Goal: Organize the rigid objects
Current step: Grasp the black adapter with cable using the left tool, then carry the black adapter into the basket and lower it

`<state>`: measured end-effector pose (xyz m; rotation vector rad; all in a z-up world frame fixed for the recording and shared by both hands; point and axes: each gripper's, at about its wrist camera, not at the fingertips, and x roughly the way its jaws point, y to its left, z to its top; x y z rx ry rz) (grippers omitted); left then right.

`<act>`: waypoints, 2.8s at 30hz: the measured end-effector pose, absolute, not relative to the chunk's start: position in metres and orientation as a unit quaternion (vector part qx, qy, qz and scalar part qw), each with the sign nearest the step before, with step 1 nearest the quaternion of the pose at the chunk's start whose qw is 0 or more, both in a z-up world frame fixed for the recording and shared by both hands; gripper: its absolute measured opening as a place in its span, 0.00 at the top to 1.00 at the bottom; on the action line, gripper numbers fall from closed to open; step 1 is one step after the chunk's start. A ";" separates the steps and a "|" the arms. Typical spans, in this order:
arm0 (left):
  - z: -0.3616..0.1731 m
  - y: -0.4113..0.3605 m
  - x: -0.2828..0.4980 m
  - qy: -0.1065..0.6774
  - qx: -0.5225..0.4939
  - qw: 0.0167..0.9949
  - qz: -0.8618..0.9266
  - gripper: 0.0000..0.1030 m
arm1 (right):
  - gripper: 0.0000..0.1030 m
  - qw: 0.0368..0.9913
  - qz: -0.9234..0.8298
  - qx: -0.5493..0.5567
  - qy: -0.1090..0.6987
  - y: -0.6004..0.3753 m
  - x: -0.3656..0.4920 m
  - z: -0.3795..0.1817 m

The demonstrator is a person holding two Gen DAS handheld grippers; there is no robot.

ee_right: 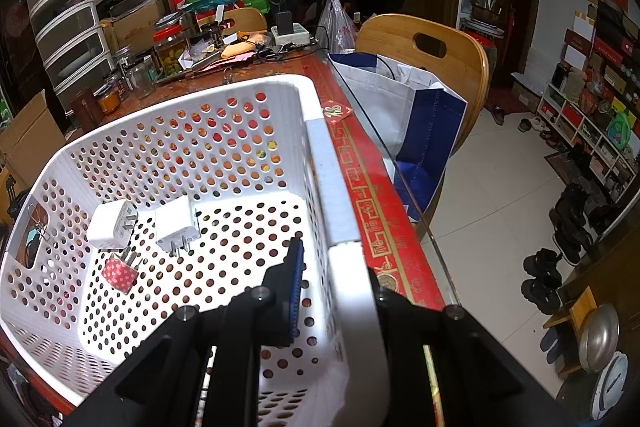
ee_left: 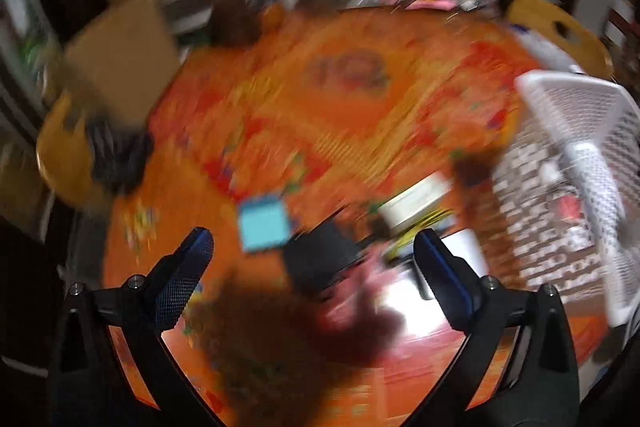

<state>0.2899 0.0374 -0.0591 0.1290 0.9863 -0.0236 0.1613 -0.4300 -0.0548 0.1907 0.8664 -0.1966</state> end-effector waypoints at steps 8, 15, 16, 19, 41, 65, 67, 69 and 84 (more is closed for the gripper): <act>-0.111 0.063 0.289 0.506 0.001 0.862 -0.036 0.04 | 0.85 0.897 -0.103 0.090 0.420 -0.431 0.161 -0.054; -0.132 0.044 0.301 0.511 -0.012 0.859 -0.034 0.04 | 0.85 0.896 -0.108 0.086 0.423 -0.430 0.161 -0.054; -0.134 0.043 0.302 0.512 -0.013 0.859 -0.029 0.04 | 0.85 0.895 -0.108 0.086 0.423 -0.431 0.161 -0.054; -0.140 0.042 0.310 0.514 -0.016 0.857 -0.028 0.11 | 0.85 0.896 -0.108 0.086 0.423 -0.431 0.161 -0.054; -0.025 0.003 0.270 0.360 0.098 0.927 0.023 0.36 | 0.85 0.896 -0.105 0.087 0.422 -0.431 0.162 -0.054; 0.039 -0.165 0.252 0.317 0.211 0.920 -0.090 0.36 | 0.84 0.898 -0.096 0.089 0.420 -0.429 0.161 -0.056; 0.035 -0.179 0.252 0.326 0.220 0.914 -0.105 0.36 | 0.84 0.898 -0.095 0.089 0.420 -0.430 0.161 -0.055; 0.028 -0.195 0.252 0.333 0.233 0.906 -0.114 0.36 | 0.84 0.898 -0.094 0.090 0.419 -0.430 0.161 -0.055; -0.050 -0.296 0.269 0.425 0.352 0.815 -0.176 0.36 | 0.84 0.899 -0.091 0.091 0.419 -0.429 0.162 -0.054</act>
